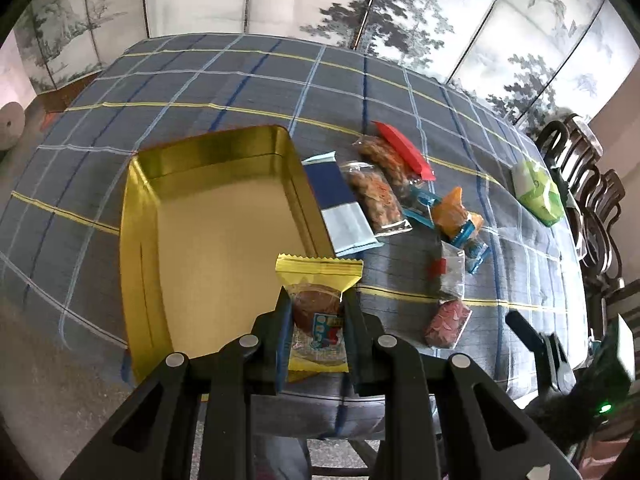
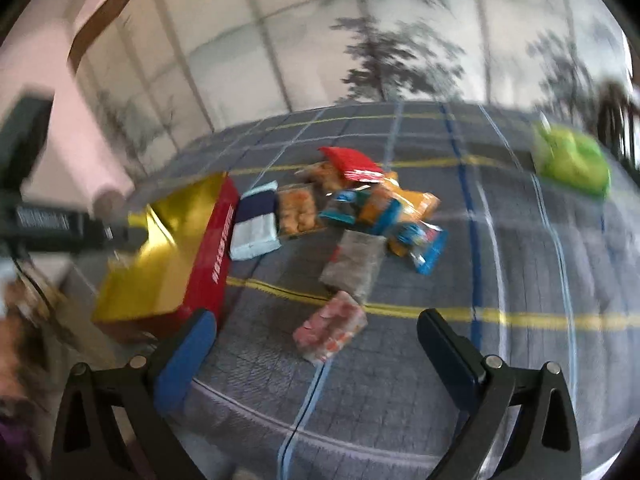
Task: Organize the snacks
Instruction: 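Carry the yellow candy over the gold tray with the left tool while the right tool grasps the pink packet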
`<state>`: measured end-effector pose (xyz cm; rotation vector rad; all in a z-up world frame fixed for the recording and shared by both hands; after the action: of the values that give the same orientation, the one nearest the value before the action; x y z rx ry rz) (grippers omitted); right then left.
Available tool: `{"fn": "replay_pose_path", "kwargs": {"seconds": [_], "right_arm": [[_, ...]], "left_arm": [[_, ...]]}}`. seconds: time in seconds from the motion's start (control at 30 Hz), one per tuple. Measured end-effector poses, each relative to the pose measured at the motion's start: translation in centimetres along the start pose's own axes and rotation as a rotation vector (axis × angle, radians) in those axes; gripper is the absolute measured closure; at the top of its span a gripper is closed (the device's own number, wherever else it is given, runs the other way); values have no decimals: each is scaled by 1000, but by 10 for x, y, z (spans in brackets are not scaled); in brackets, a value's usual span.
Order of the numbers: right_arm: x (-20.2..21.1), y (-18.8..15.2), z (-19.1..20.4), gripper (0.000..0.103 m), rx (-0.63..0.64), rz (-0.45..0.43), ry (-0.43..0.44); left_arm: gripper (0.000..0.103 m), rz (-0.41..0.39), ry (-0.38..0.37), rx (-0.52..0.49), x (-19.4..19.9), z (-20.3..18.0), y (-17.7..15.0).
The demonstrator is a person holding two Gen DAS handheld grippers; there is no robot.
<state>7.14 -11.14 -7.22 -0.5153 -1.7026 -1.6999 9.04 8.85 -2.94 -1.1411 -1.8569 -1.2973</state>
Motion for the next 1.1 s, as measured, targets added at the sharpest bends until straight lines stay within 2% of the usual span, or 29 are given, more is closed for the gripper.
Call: {"fn": "replay_pose_path", "kwargs": {"seconds": [0.13,0.37,0.5,0.67,0.87,0.9,0.97,1.1], "right_arm": [[-19,5,26,0,156,2,-77],[-47,-1,56,0,277,43,-96],[-49,-7,75,1,327,43,-99],[-44,-12,101,1,368,42,-75],[-38,-20,155,1,457,19,35],[-35,-21,159,1,453,21,70],[-26,-21,157,1,425,2,83],[-2,-14,115,1,277,-6,21]], "left_arm": [[83,2,2,6,1,11,2],[83,14,4,28,0,35,6],[83,19,3,35,0,48,8],[83,16,12,40,0,60,10],[83,10,32,44,2,77,13],[83,10,38,42,1,80,14],[83,13,36,40,0,84,15],[83,9,35,40,-1,90,15]]}}
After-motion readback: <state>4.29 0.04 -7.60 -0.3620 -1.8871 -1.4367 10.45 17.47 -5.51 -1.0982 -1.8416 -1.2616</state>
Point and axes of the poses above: each gripper's, at about its wrist camera, not at the fingertips, and x roughly against the way its jaws point, z to its left, y to its top, the point moved 3 cm from there along -x, roughly the way its jaws point, and after that the axes turned 10 degrees about -y, right-handed, at the moved point
